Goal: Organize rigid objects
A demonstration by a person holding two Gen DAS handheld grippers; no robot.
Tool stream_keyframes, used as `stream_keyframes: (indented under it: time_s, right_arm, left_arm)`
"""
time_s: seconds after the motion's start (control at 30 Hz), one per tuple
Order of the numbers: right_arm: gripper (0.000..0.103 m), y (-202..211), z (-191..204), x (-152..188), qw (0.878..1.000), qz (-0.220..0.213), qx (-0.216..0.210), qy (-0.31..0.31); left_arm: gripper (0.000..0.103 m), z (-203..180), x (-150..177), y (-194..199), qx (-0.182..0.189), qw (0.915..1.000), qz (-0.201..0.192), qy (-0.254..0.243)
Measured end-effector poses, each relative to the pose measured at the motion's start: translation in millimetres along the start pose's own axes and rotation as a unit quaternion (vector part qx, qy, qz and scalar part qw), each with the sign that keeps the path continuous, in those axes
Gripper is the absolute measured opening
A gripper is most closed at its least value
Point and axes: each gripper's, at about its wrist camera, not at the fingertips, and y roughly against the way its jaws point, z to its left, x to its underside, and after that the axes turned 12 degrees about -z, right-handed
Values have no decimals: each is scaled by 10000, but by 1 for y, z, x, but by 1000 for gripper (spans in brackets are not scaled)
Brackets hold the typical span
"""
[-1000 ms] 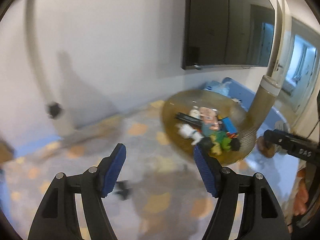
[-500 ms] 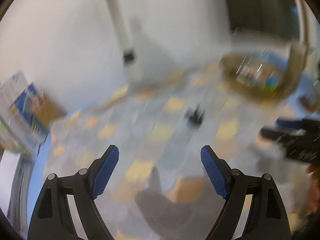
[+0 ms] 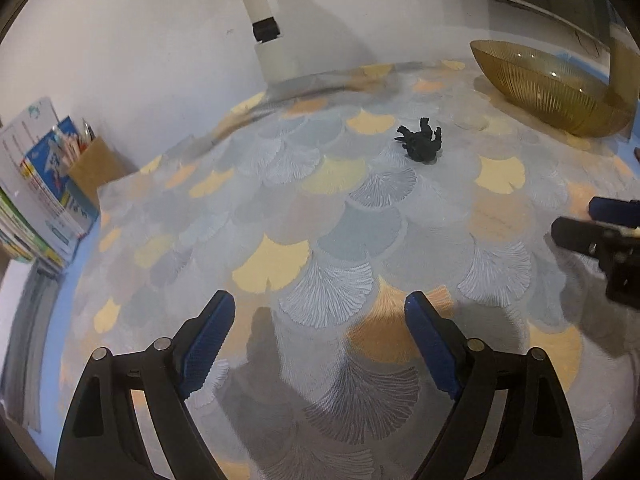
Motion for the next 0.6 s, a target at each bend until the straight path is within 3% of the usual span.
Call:
stream_keyframes:
  time_s: [0.1, 0.27, 0.6]
  right_arm:
    - [68, -2, 8, 1, 9997, 43, 57, 243]
    - [83, 0, 10, 2, 9993, -6, 157, 350]
    - [83, -2, 0, 2, 9998, 53, 196, -37]
  left_arm:
    - [86, 0, 0, 0, -3, 10000, -5, -7]
    - [86, -1, 1, 2, 3, 10000, -7, -3]
    - [87, 0, 1, 1, 21, 10000, 1, 19]
